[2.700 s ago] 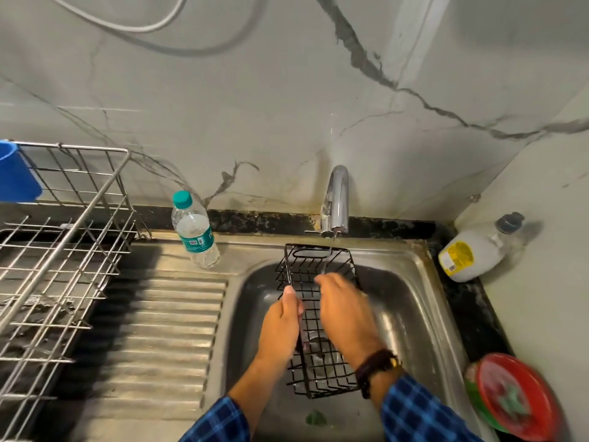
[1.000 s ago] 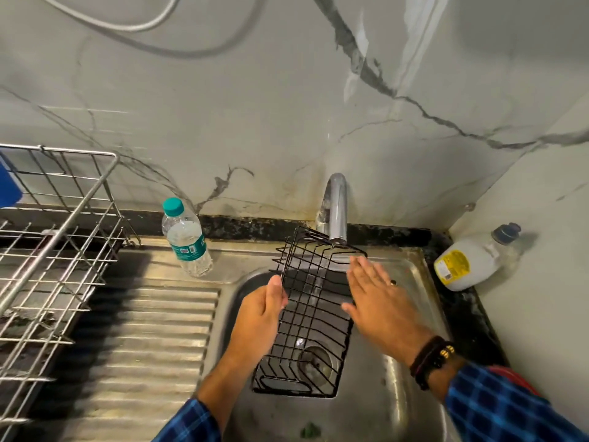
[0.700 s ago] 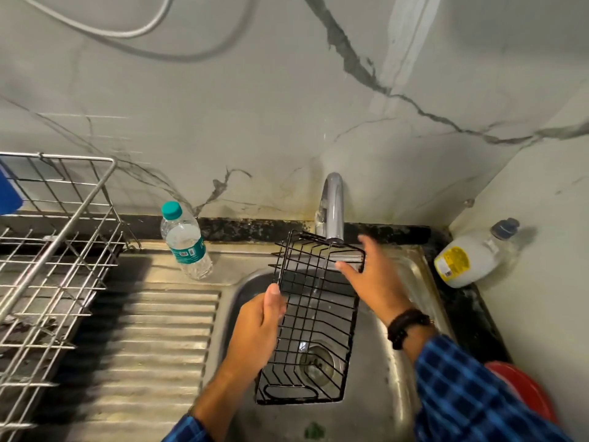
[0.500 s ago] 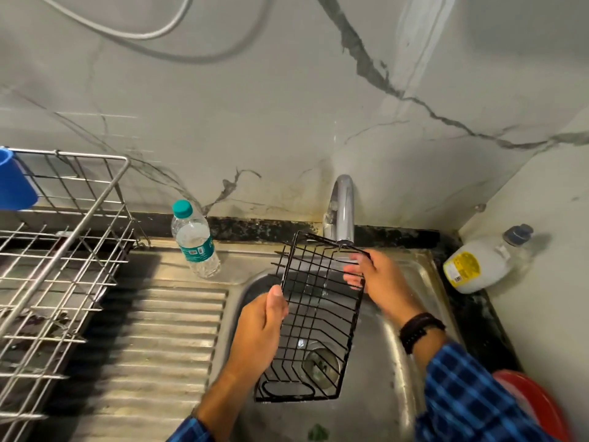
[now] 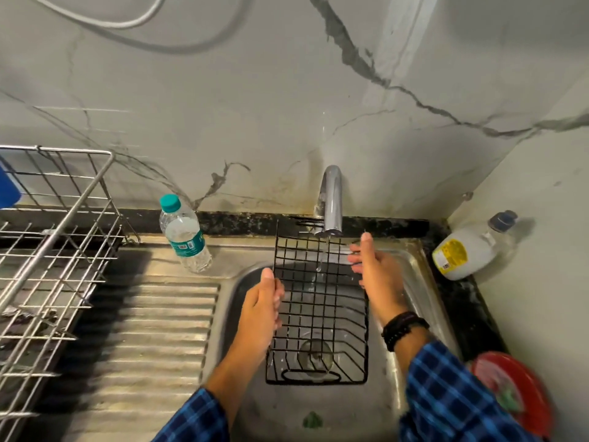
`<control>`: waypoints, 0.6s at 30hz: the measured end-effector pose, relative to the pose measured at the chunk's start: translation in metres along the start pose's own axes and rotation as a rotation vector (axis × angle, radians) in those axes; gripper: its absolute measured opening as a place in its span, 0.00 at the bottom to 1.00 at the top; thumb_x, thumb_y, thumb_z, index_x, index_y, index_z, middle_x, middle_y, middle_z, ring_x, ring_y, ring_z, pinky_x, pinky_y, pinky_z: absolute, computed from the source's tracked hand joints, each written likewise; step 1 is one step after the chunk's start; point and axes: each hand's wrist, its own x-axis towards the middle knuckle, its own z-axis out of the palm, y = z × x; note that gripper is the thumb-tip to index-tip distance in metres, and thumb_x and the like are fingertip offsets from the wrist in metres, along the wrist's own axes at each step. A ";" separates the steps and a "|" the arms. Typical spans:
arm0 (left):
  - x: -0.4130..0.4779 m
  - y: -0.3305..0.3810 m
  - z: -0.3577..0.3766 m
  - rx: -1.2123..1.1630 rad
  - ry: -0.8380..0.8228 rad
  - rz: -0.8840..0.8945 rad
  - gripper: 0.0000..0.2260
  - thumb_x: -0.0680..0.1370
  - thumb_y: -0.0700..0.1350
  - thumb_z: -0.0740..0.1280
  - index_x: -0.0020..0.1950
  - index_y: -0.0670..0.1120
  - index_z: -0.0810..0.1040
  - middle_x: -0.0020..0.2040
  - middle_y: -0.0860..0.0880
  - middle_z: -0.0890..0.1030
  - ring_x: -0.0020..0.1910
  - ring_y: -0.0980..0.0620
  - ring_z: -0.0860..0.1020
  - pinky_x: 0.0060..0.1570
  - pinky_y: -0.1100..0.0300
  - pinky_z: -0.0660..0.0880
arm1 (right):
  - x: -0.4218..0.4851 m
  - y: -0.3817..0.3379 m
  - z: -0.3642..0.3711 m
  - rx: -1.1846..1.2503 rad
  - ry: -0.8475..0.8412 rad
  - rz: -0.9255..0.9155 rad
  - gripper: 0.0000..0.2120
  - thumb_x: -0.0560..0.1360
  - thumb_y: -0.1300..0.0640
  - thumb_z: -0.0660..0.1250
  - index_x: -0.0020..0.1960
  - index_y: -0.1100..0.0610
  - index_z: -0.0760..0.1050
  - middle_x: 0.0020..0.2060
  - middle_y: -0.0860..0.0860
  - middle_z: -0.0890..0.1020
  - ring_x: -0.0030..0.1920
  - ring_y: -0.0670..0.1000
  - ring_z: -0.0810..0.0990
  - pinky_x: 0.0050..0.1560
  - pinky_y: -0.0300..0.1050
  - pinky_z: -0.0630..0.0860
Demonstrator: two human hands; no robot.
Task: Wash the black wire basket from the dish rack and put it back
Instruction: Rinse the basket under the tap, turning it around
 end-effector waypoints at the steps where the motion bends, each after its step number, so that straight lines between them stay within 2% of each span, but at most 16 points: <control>1: 0.001 0.002 0.003 -0.027 0.027 -0.007 0.24 0.82 0.62 0.51 0.32 0.50 0.66 0.28 0.54 0.63 0.26 0.55 0.60 0.26 0.62 0.59 | -0.002 0.000 0.002 -0.032 -0.034 -0.003 0.24 0.81 0.35 0.53 0.61 0.49 0.79 0.52 0.51 0.84 0.51 0.51 0.83 0.54 0.55 0.80; 3: 0.003 0.007 0.006 -0.078 0.072 -0.009 0.24 0.83 0.62 0.51 0.32 0.51 0.66 0.29 0.55 0.63 0.26 0.56 0.61 0.26 0.62 0.59 | -0.009 0.008 0.007 -0.080 -0.120 -0.005 0.17 0.83 0.46 0.56 0.68 0.46 0.73 0.62 0.51 0.80 0.59 0.52 0.79 0.62 0.59 0.77; 5: 0.006 0.009 0.004 -0.107 0.109 0.000 0.24 0.83 0.62 0.51 0.32 0.51 0.66 0.29 0.55 0.63 0.26 0.57 0.61 0.26 0.62 0.60 | -0.023 0.021 0.007 -0.097 -0.198 0.055 0.17 0.83 0.52 0.58 0.70 0.43 0.70 0.65 0.49 0.78 0.63 0.55 0.77 0.64 0.61 0.76; 7: 0.008 0.012 0.000 -0.136 0.146 -0.002 0.24 0.83 0.62 0.51 0.32 0.51 0.66 0.28 0.55 0.64 0.25 0.57 0.62 0.25 0.64 0.61 | -0.042 0.034 0.001 -0.036 -0.327 0.179 0.20 0.83 0.57 0.60 0.72 0.41 0.67 0.60 0.47 0.78 0.63 0.58 0.78 0.57 0.59 0.81; 9: 0.011 0.011 -0.006 -0.140 0.147 0.002 0.24 0.83 0.62 0.51 0.33 0.51 0.66 0.27 0.56 0.64 0.25 0.58 0.63 0.24 0.65 0.62 | -0.058 0.042 -0.005 0.111 -0.466 0.287 0.23 0.83 0.61 0.61 0.72 0.39 0.67 0.59 0.47 0.79 0.60 0.56 0.79 0.47 0.50 0.83; 10: 0.012 0.011 -0.008 -0.137 0.126 0.001 0.24 0.83 0.62 0.51 0.33 0.50 0.66 0.28 0.56 0.64 0.26 0.58 0.63 0.24 0.65 0.63 | -0.061 0.043 -0.007 0.126 -0.477 0.283 0.22 0.83 0.61 0.61 0.70 0.40 0.69 0.59 0.48 0.79 0.57 0.54 0.81 0.46 0.45 0.82; 12: 0.011 0.010 -0.009 -0.116 0.044 0.018 0.23 0.83 0.62 0.50 0.34 0.50 0.66 0.29 0.55 0.65 0.28 0.57 0.63 0.26 0.64 0.64 | -0.061 0.044 -0.010 0.059 -0.387 0.197 0.17 0.83 0.58 0.61 0.67 0.41 0.72 0.55 0.50 0.82 0.52 0.54 0.84 0.42 0.39 0.81; 15: 0.011 0.006 -0.009 0.006 -0.028 0.029 0.21 0.84 0.58 0.51 0.40 0.49 0.72 0.35 0.51 0.71 0.34 0.56 0.70 0.31 0.61 0.72 | -0.058 0.047 -0.011 0.013 -0.235 0.107 0.14 0.83 0.55 0.60 0.65 0.43 0.75 0.46 0.53 0.83 0.47 0.55 0.84 0.38 0.39 0.82; 16: 0.010 0.006 -0.008 0.062 -0.034 0.017 0.19 0.85 0.56 0.52 0.45 0.48 0.75 0.39 0.49 0.74 0.38 0.55 0.73 0.35 0.58 0.76 | -0.059 0.047 -0.011 -0.007 -0.211 0.087 0.14 0.83 0.54 0.60 0.66 0.44 0.75 0.44 0.52 0.83 0.46 0.54 0.84 0.39 0.41 0.83; 18: 0.012 0.006 -0.009 0.330 0.032 0.021 0.16 0.85 0.53 0.54 0.53 0.45 0.77 0.49 0.45 0.78 0.49 0.52 0.76 0.51 0.51 0.79 | -0.062 0.050 -0.011 -0.026 -0.178 0.055 0.14 0.83 0.53 0.60 0.67 0.44 0.74 0.43 0.52 0.83 0.44 0.51 0.84 0.38 0.42 0.83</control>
